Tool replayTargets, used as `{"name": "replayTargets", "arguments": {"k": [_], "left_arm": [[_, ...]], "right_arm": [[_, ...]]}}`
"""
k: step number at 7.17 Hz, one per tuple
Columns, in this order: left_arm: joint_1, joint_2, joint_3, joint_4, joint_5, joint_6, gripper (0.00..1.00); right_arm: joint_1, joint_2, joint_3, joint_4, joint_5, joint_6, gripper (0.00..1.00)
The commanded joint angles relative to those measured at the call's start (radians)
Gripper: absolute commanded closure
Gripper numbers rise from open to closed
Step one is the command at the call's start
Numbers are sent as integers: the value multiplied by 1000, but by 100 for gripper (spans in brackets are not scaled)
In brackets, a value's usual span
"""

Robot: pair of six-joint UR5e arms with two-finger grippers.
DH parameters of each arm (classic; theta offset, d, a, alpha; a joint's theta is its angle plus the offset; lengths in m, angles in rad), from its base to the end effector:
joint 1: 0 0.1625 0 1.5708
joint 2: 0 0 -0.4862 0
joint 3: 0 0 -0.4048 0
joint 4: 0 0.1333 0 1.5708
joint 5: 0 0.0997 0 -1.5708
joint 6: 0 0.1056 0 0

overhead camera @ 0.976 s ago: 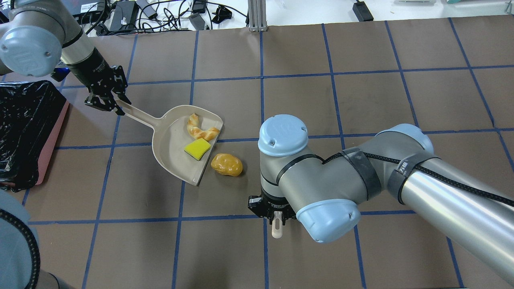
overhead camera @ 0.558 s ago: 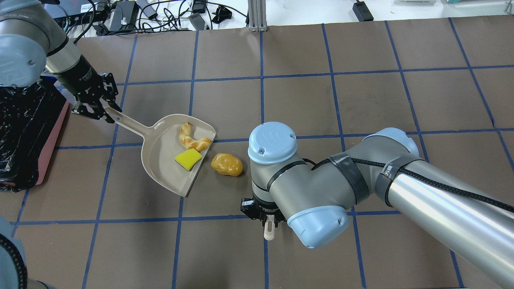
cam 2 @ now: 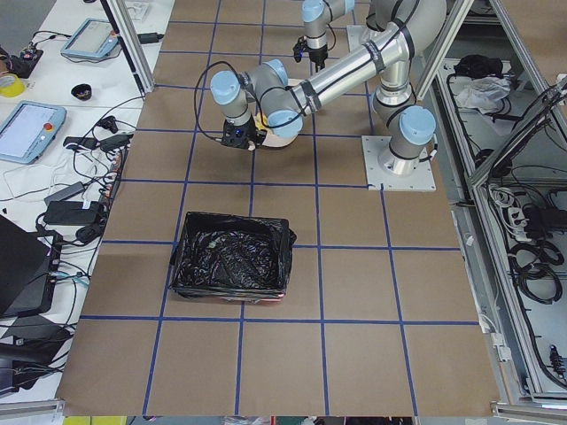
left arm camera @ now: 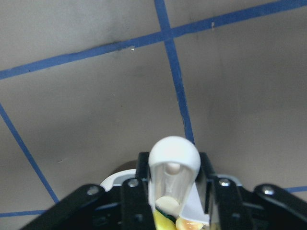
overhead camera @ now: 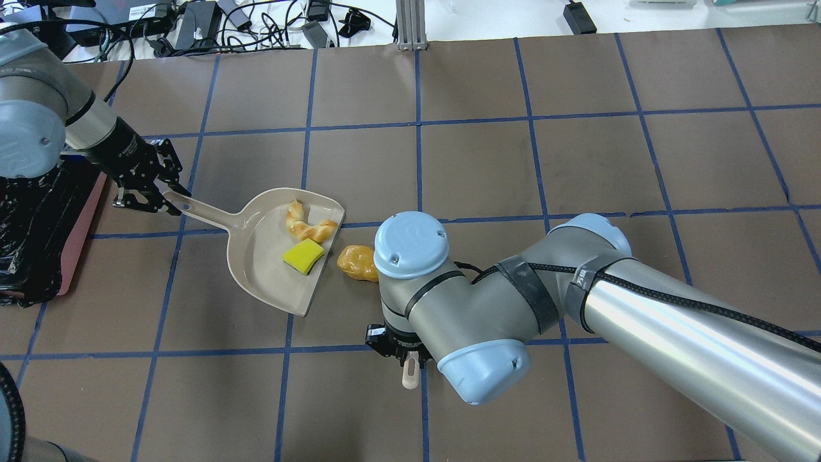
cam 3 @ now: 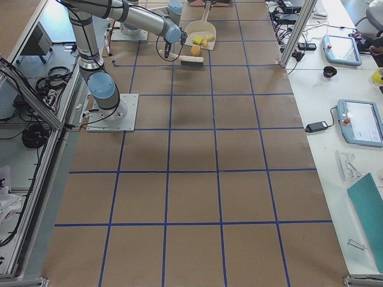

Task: Sweep and dump trash into bin
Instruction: 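Pull the dustpan nearer with the left gripper while the right brush approaches the potato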

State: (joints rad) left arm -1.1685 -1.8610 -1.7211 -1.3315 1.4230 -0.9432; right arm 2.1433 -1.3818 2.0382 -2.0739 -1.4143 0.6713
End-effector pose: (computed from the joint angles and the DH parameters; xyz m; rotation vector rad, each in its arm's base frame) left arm 0.0909 -0.5939 0.3335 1.9075 -2.3578 -0.3550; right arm 0.3938 -0.3346 0.2747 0.1709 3.0811 0.3336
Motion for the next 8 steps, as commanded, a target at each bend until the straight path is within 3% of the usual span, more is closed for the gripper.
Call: {"name": "replayTargets", "arguments": {"k": [1,5,7,8], "left_arm": [[44,11,-34,35,-33,17,100],[39,37,-122,119,-30,6,100],[39,77,-198,175,-26,0,100],[39,97,-201,173,-21,-20,100]], "right_arm": [[6,12,-10,-17,3,11,100],[9,36,-16,-21,43,10,100],[29,69,-18,-92,48,23,100],[30,72,-38,-98,90,66,100]]}}
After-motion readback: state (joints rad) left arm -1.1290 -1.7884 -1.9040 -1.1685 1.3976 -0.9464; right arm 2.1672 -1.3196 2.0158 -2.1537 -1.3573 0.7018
